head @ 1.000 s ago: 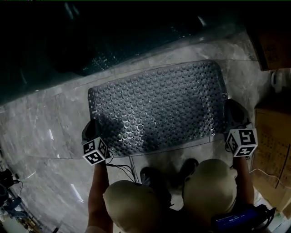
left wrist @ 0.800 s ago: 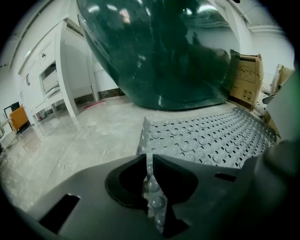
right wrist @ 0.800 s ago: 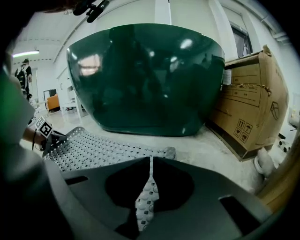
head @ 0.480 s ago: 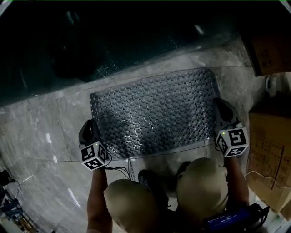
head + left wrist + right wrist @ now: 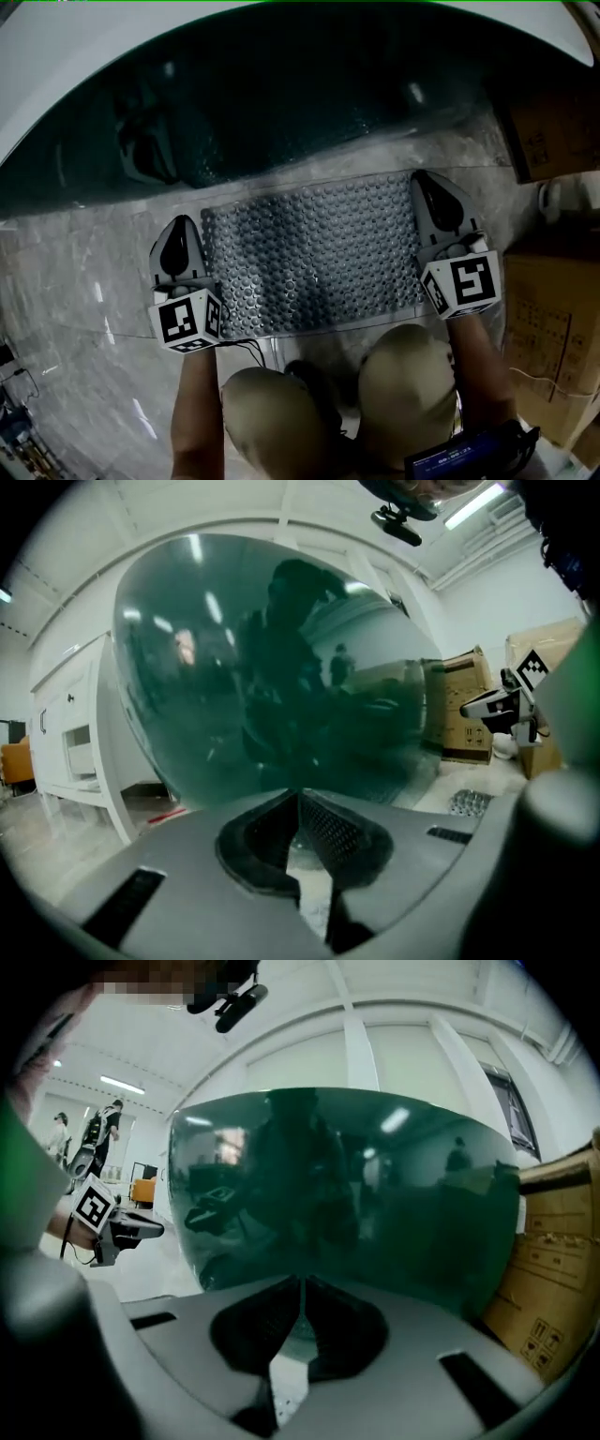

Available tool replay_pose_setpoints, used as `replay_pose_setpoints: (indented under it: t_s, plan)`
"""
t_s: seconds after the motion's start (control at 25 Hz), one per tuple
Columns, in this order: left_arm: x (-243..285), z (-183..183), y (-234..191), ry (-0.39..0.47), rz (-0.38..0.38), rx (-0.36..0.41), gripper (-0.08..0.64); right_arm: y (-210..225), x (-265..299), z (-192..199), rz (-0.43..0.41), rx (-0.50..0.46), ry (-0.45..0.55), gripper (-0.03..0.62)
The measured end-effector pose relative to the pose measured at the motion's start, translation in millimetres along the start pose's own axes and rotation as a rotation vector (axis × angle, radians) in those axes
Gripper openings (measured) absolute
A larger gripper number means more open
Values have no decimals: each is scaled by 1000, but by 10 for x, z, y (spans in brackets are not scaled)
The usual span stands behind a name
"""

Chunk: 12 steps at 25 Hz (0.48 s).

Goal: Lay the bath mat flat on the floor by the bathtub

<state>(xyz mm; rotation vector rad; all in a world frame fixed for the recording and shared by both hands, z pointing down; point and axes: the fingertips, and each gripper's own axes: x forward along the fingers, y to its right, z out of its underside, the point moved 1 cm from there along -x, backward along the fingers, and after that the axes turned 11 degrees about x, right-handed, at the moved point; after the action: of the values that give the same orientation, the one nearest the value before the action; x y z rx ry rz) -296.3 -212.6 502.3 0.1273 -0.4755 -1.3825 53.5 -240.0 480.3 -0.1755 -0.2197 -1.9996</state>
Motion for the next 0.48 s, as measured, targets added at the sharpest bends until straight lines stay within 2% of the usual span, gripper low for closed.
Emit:
replay_pose_setpoints:
  t_s: [0.24, 0.4, 0.48]
  plan:
    - [83, -599, 61, 76, 4, -2, 35, -388, 103, -477, -83, -87, 87, 32]
    - [41, -818, 87, 121, -23, -13, 35, -549, 87, -623, -94, -64, 156, 32]
    - [12, -847, 133, 139, -26, 9, 35, -627, 75, -586, -104, -56, 160, 32]
